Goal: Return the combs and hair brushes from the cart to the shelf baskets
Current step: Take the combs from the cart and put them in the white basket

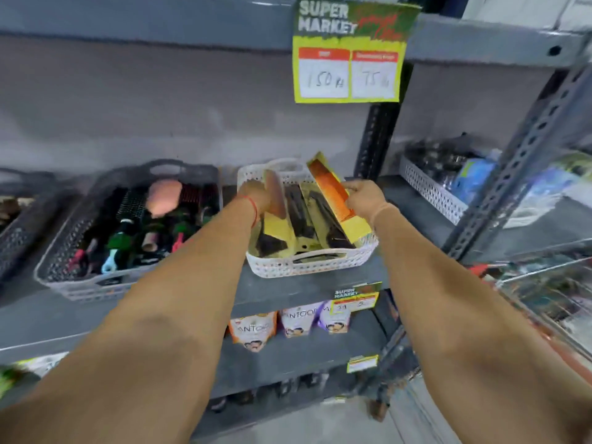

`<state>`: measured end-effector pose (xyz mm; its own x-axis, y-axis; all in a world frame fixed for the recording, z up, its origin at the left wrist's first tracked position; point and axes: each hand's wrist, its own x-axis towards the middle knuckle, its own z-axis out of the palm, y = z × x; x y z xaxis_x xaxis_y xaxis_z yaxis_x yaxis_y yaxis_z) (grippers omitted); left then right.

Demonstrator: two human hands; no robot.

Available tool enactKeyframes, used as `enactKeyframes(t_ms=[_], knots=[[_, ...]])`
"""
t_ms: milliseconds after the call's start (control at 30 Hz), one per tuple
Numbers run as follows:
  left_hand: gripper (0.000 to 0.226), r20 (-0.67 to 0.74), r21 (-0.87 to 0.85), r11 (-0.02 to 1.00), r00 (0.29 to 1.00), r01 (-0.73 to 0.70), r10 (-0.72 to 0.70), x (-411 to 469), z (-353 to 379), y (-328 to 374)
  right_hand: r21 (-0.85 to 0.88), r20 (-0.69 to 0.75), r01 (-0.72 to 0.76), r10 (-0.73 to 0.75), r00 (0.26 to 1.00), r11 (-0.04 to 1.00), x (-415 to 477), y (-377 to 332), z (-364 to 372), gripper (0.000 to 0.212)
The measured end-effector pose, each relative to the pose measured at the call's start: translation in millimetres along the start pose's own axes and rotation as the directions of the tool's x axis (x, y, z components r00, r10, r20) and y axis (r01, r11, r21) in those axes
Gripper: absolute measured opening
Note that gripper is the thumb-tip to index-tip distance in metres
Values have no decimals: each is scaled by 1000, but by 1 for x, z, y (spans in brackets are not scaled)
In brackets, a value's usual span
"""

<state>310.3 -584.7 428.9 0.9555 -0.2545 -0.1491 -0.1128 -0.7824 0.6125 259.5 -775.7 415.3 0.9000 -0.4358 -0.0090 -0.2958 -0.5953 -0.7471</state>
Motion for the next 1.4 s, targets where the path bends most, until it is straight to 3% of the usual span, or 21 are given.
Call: enactKeyframes(t_ms=[67, 133, 167, 267, 367, 500, 667, 833, 933, 1000, 1100, 1167, 1267, 1333, 1400], knots=[[49, 22, 46, 999, 1000, 19, -20, 6, 11, -9, -121, 7, -11, 11, 1000, 993, -4, 7, 2, 43], [75, 42, 204, 977, 996, 64, -74, 7, 25, -19, -226, 27, 3, 3, 1000, 974, -6, 12, 8, 36], [77, 39, 258, 964, 996, 65, -78, 7, 31, -22, -313, 56, 24, -6, 998, 949, -8, 14, 11, 32], [63, 13, 391, 919, 998, 47, -57, 10, 41, -28, -580, 129, 86, -13, 992, 810, -10, 26, 25, 29], [61, 9, 371, 928, 999, 38, -45, 12, 41, -31, -696, 132, 86, 10, 991, 713, -12, 29, 29, 25], [49, -32, 298, 948, 991, -113, 128, -1, 32, -35, -559, 21, 56, -53, 998, 827, -14, 18, 27, 37], [46, -194, 97, 978, 960, -185, 201, -32, -15, -51, -410, -33, 334, -380, 924, 849, -35, -54, 49, 49], [35, -413, -144, 955, 893, -259, 180, -83, -80, -106, -41, -38, 595, -596, 802, 803, -87, -148, 110, 41], [11, -476, -390, 876, 877, -285, 74, -140, -110, -174, 314, 53, 576, -619, 783, 755, -139, -190, 164, 31], [21, -517, -492, 845, 851, -209, -90, -185, -125, -231, 517, 241, 428, -606, 758, 741, -178, -211, 203, 20], [19, -506, -664, 747, 754, -30, -419, -244, -128, -312, 525, 564, 195, -510, 649, 829, -231, -226, 272, 30], [19, -408, -745, 656, 695, 121, -591, -274, -115, -365, 431, 748, 99, -417, 516, 897, -261, -222, 323, 35], [46, -133, -715, 534, 661, 451, -738, -319, -85, -441, 178, 939, 56, -186, 290, 982, -301, -202, 394, 31], [53, 59, -676, 397, 582, 621, -811, -353, -64, -482, -15, 981, 113, -7, 193, 994, -322, -179, 436, 46], [47, 187, -582, 333, 520, 742, -833, -374, -40, -514, -154, 977, 176, 122, 177, 972, -333, -153, 460, 57]])
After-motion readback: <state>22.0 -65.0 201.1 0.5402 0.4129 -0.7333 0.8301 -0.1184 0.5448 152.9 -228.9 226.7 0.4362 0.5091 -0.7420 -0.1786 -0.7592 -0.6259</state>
